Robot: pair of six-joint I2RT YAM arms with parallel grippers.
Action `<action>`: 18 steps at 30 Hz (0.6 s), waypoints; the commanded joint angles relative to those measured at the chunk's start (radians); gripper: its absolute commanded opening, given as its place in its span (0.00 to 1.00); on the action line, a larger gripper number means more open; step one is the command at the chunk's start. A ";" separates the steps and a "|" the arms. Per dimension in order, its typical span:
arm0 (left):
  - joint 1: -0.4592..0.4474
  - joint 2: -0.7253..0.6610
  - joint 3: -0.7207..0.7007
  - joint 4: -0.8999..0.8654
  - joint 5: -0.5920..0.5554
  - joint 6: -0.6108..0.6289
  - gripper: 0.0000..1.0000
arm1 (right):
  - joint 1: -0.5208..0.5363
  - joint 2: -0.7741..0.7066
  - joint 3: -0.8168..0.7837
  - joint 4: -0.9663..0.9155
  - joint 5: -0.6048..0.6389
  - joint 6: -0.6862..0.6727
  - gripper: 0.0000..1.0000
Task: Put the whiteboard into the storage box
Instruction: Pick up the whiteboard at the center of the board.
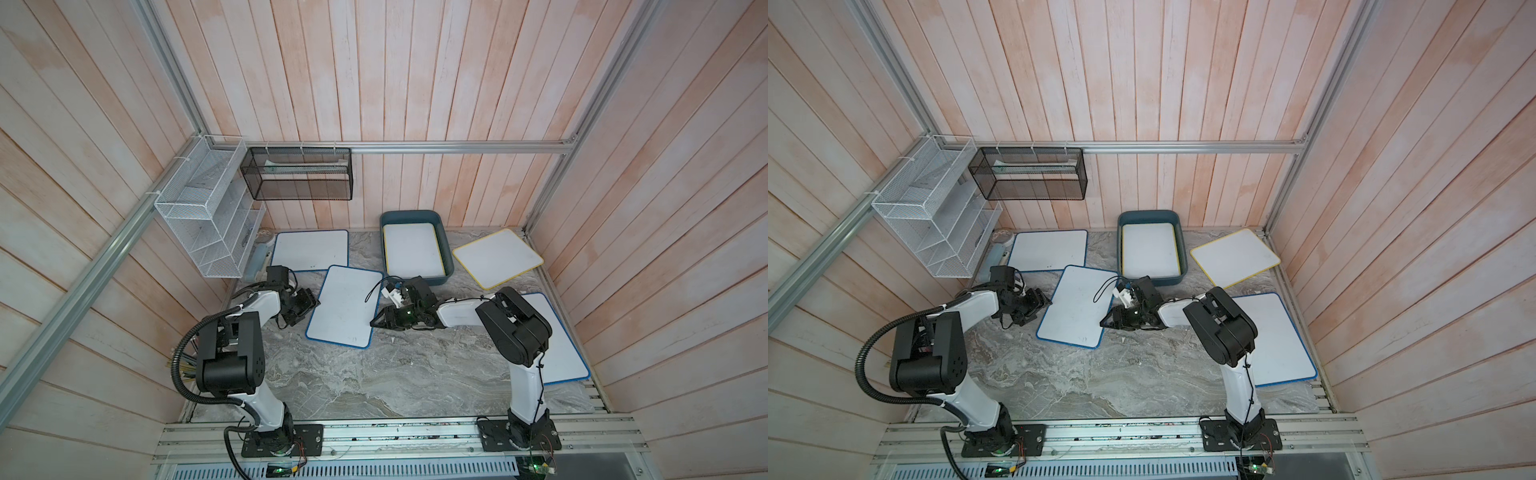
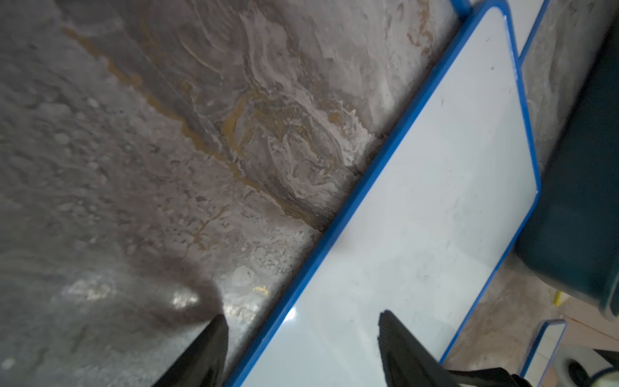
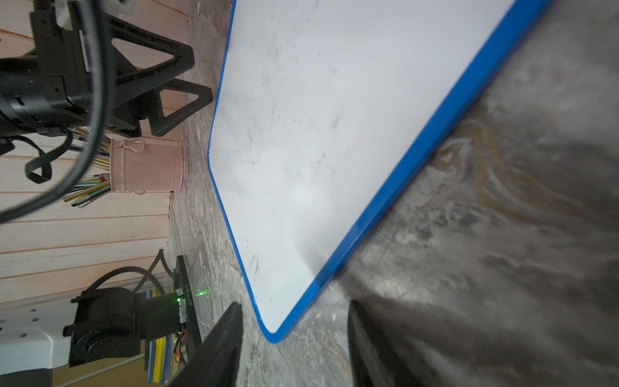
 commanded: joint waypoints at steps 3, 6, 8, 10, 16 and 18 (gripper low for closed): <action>0.008 0.102 0.066 0.146 0.089 0.074 0.73 | -0.008 0.086 0.000 -0.139 0.120 -0.016 0.53; 0.018 0.172 0.097 0.223 0.143 0.061 0.73 | -0.008 0.106 0.028 -0.153 0.128 -0.024 0.53; 0.021 0.225 0.146 0.226 0.177 0.071 0.73 | -0.008 0.123 0.045 -0.165 0.127 -0.032 0.53; 0.020 0.275 0.190 0.246 0.211 0.086 0.73 | -0.008 0.139 0.060 -0.169 0.122 -0.034 0.53; 0.022 0.386 0.317 0.209 0.266 0.155 0.73 | -0.008 0.169 0.090 -0.173 0.127 -0.031 0.53; 0.022 0.416 0.348 0.196 0.270 0.166 0.73 | -0.010 0.178 0.098 -0.173 0.128 -0.028 0.53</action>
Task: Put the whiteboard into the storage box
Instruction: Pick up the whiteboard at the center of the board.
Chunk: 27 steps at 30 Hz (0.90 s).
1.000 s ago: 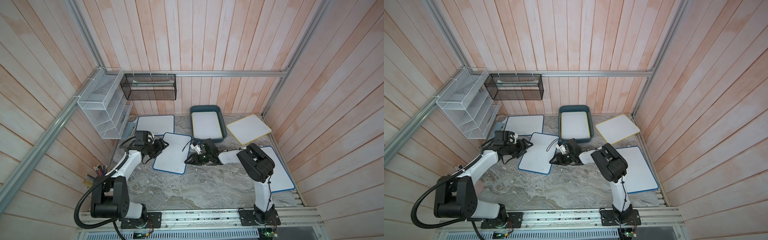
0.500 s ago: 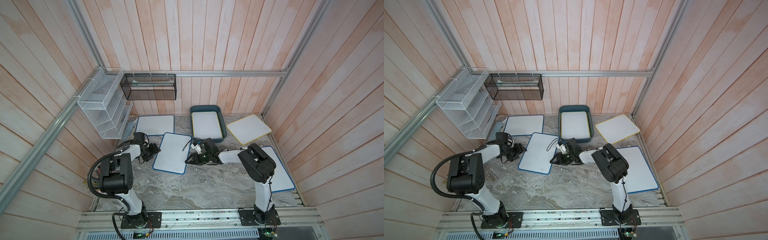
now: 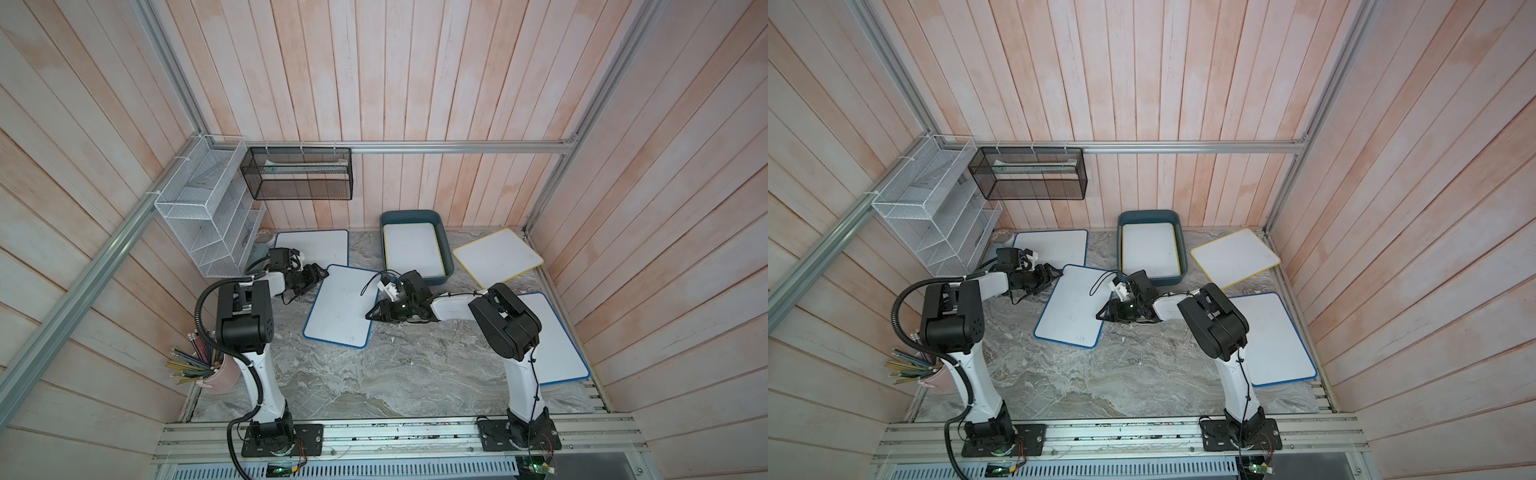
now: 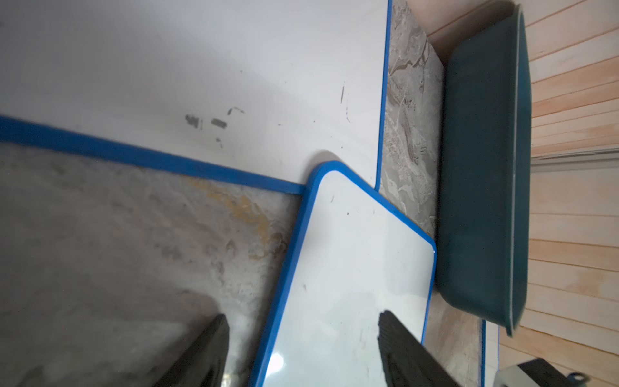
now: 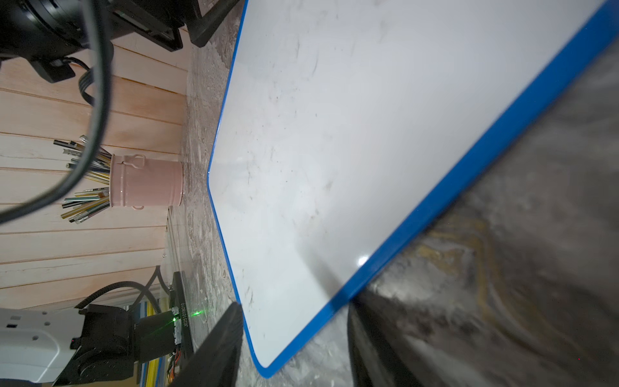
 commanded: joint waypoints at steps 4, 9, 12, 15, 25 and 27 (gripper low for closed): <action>0.004 0.096 0.042 -0.049 0.051 0.059 0.72 | -0.009 0.108 -0.010 -0.158 0.118 -0.015 0.53; 0.002 0.090 0.046 -0.060 0.094 0.072 0.73 | -0.015 0.114 0.007 -0.169 0.118 -0.019 0.53; -0.001 0.085 0.048 -0.050 0.117 0.068 0.72 | -0.017 0.119 0.015 -0.174 0.114 -0.021 0.53; -0.004 0.098 0.062 -0.047 0.143 0.071 0.72 | -0.018 0.127 0.026 -0.182 0.111 -0.027 0.53; -0.010 0.152 0.082 -0.036 0.274 0.088 0.72 | -0.043 0.201 0.073 -0.191 0.071 -0.056 0.53; -0.010 0.143 0.062 -0.007 0.293 0.071 0.72 | -0.042 0.207 0.078 -0.181 0.066 -0.048 0.53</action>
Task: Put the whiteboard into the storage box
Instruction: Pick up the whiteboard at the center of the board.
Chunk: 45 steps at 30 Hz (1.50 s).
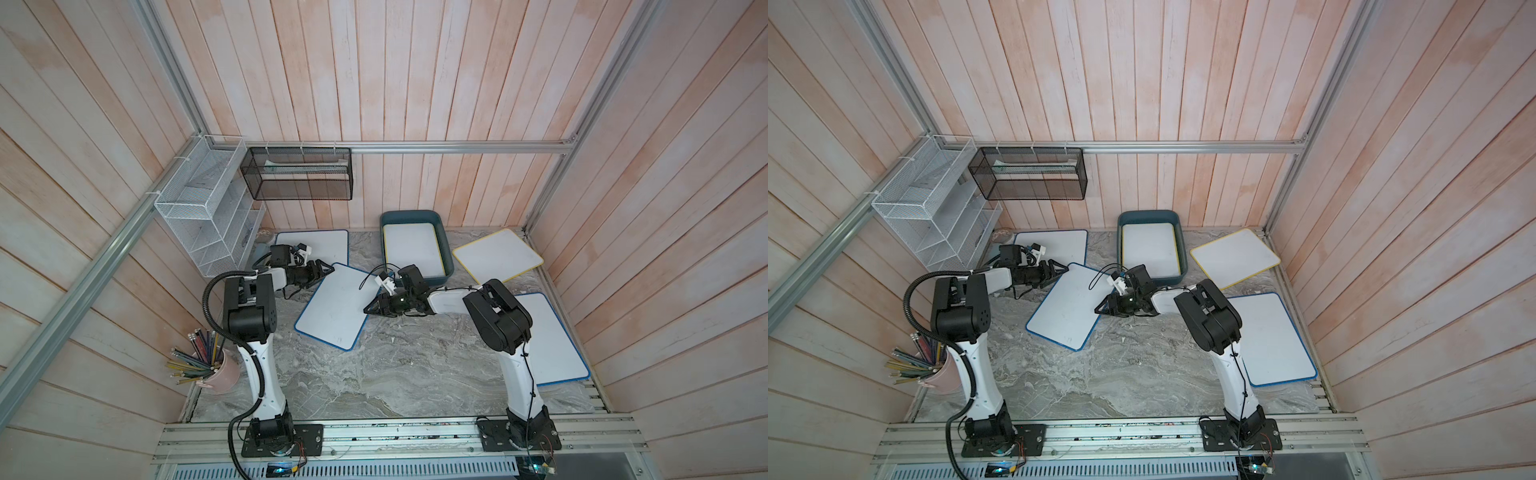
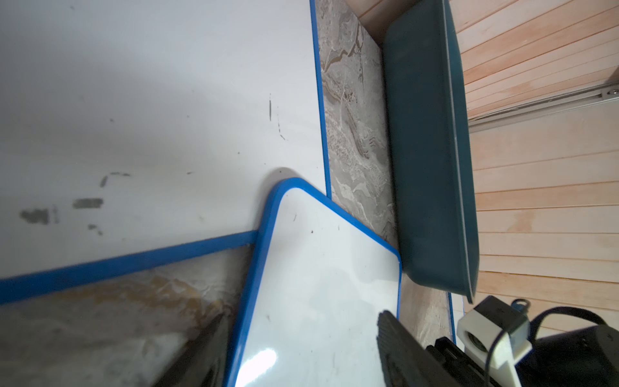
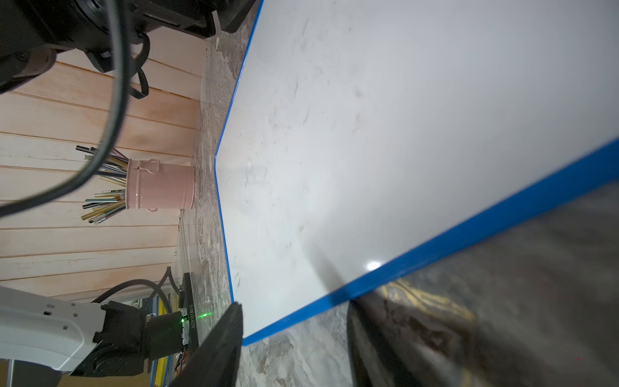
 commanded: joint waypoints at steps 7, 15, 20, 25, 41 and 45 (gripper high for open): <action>-0.019 -0.012 -0.119 0.078 0.170 -0.086 0.71 | -0.006 0.130 -0.015 -0.108 0.141 0.021 0.53; -0.031 -0.057 -0.163 0.087 0.181 -0.092 0.71 | -0.007 0.159 0.059 -0.114 0.156 0.040 0.52; -0.036 -0.089 -0.199 0.141 0.218 -0.136 0.71 | -0.007 0.173 0.117 -0.134 0.156 0.036 0.53; -0.036 -0.111 -0.216 0.188 0.249 -0.184 0.69 | -0.007 0.179 0.130 -0.139 0.156 0.034 0.53; -0.037 -0.143 -0.204 0.096 0.224 -0.130 0.32 | -0.017 0.174 0.129 -0.144 0.153 0.022 0.53; -0.042 -0.151 -0.198 0.072 0.213 -0.100 0.20 | -0.016 0.173 0.132 -0.147 0.151 0.020 0.53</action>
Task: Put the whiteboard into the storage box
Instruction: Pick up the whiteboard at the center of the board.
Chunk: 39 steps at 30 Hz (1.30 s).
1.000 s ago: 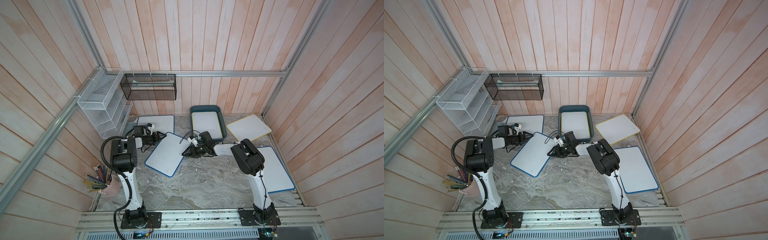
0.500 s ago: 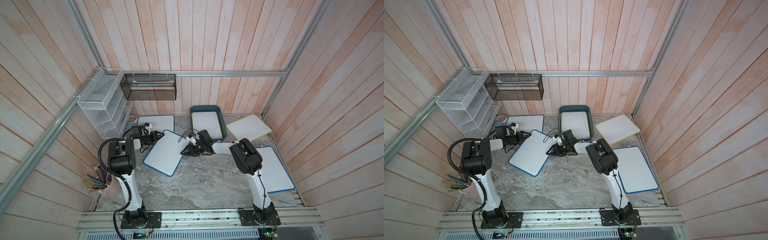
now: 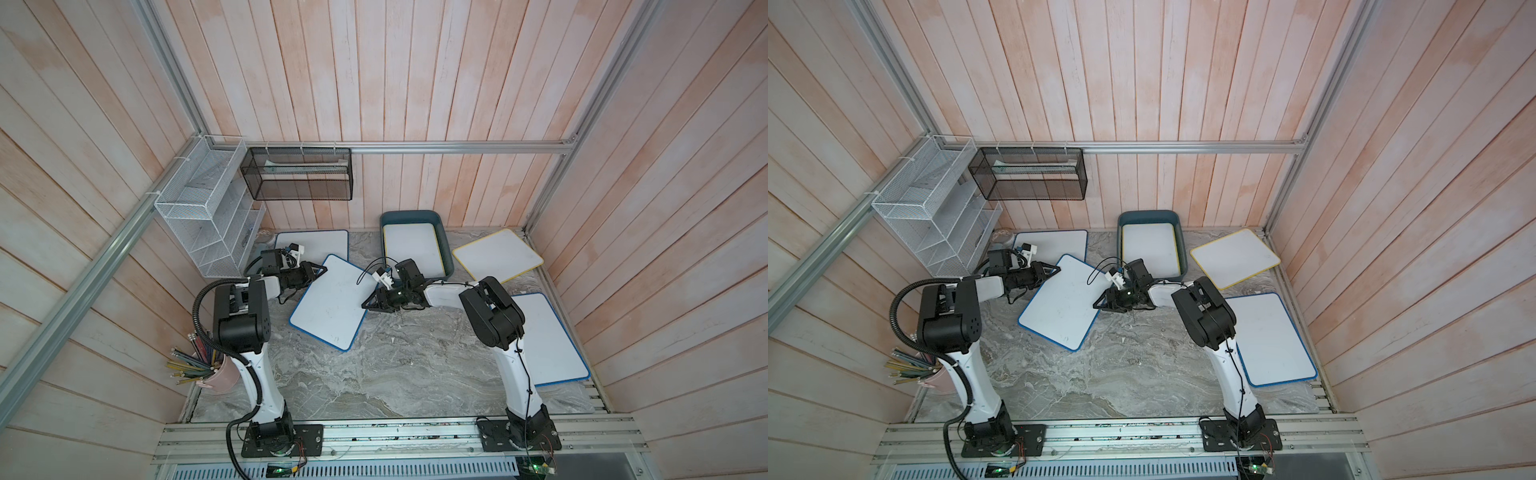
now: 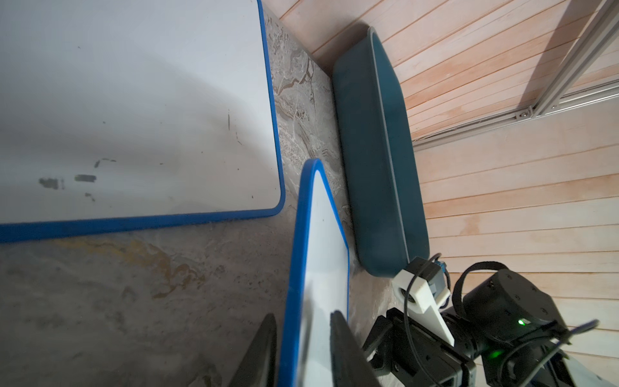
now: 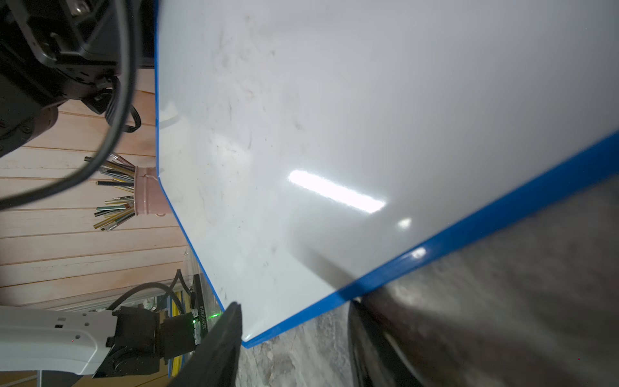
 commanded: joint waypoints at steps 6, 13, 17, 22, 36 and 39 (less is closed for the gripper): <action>-0.074 -0.038 -0.023 -0.129 0.113 0.008 0.00 | -0.005 0.087 -0.021 -0.050 0.189 0.003 0.53; -0.047 -0.142 -0.059 -0.129 0.089 -0.029 0.00 | -0.002 0.015 -0.044 -0.057 0.183 -0.001 0.53; -0.033 -0.238 -0.096 -0.088 0.092 -0.102 0.00 | -0.001 -0.071 -0.083 -0.068 0.184 -0.012 0.53; -0.032 -0.355 -0.120 -0.028 0.088 -0.194 0.00 | -0.001 -0.188 -0.130 -0.094 0.205 -0.030 0.53; -0.055 -0.569 -0.260 0.279 0.000 -0.529 0.00 | -0.061 -0.524 -0.375 0.042 0.150 0.040 0.53; -0.111 -0.577 -0.273 0.359 -0.056 -0.584 0.00 | -0.076 -0.555 -0.376 0.040 0.113 0.039 0.53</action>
